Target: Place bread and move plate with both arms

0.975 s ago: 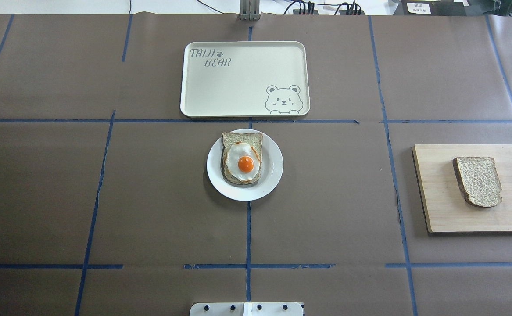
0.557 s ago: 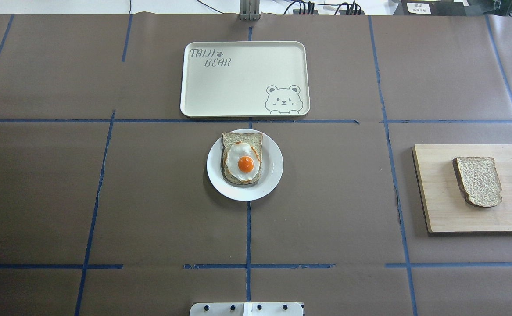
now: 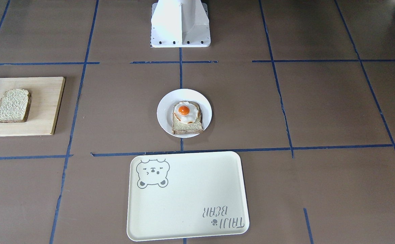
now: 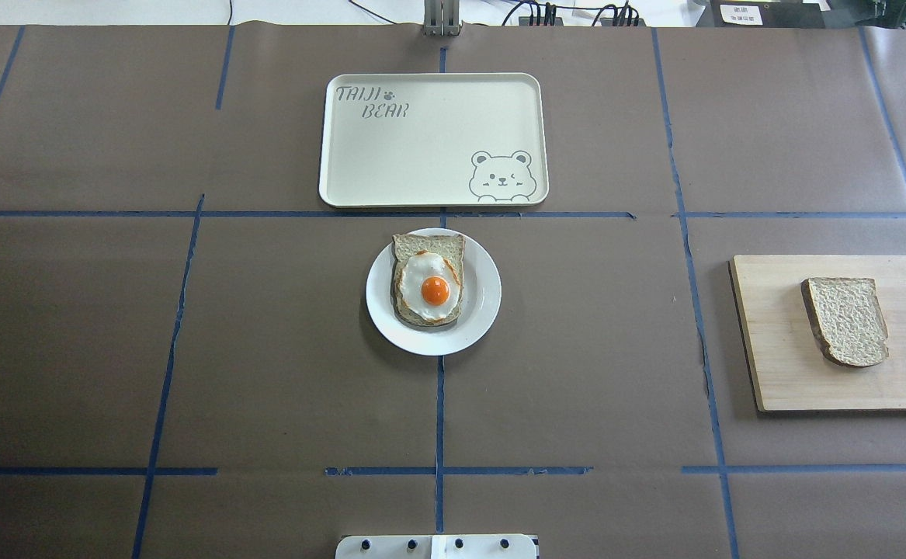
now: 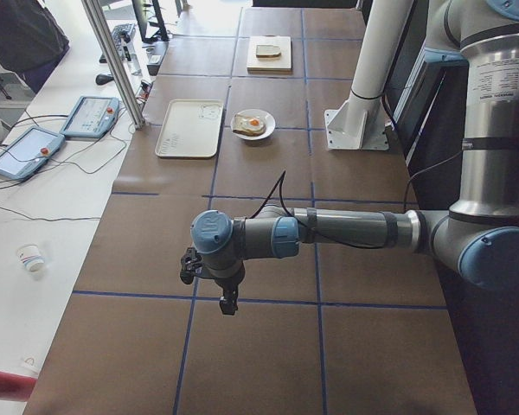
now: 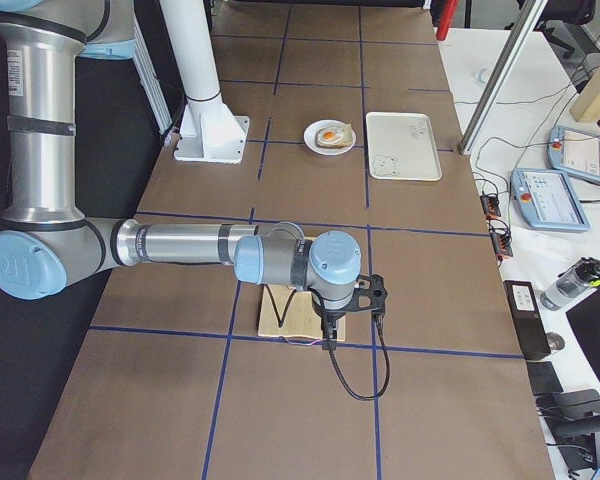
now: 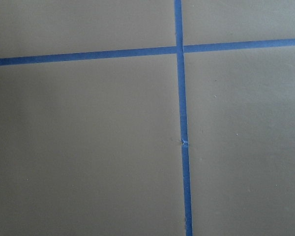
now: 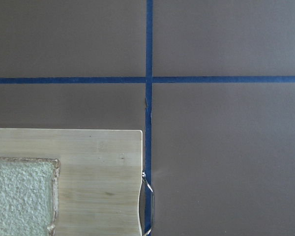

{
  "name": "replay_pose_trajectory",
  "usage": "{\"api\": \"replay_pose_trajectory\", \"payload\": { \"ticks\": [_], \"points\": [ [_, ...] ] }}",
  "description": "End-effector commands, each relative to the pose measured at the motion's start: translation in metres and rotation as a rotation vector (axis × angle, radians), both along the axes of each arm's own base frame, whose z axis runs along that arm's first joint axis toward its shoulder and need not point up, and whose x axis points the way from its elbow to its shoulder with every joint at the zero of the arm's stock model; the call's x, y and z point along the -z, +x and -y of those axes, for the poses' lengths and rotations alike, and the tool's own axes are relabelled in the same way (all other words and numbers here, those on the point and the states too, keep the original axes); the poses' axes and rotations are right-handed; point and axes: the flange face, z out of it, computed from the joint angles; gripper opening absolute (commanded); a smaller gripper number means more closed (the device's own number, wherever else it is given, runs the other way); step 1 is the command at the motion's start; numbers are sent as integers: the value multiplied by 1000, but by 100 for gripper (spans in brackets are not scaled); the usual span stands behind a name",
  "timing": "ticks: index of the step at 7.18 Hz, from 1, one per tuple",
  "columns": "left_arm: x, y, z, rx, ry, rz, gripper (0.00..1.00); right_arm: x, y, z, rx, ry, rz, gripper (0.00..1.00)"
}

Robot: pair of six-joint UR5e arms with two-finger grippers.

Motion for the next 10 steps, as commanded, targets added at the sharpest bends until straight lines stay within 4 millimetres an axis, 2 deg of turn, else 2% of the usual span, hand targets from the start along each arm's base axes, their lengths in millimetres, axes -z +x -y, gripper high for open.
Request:
{"api": "replay_pose_trajectory", "payload": {
  "ticks": [1,2,3,5,6,7,8,9,10],
  "points": [
    [4,0,0,0,9,1,100,0,-9,-1,-21,-39,54,100],
    [4,0,0,0,9,1,100,7,-34,5,-19,-55,58,100],
    [5,0,0,0,11,-1,100,5,-66,1,-55,-73,63,100],
    [7,0,0,0,15,-1,100,3,-116,-25,-128,-57,95,100],
    [7,0,0,0,15,-1,100,-3,-148,-29,-136,-63,70,100],
    [7,0,0,0,15,-1,100,-17,-173,-34,-131,-59,61,100],
    [7,0,0,1,14,-1,100,-28,-195,-37,-125,-56,57,100],
    [7,0,0,0,15,-1,100,-29,-211,-40,-130,-81,58,100],
    [7,0,0,0,15,-1,100,-28,-219,-42,-113,-79,60,100]
  ]
}}
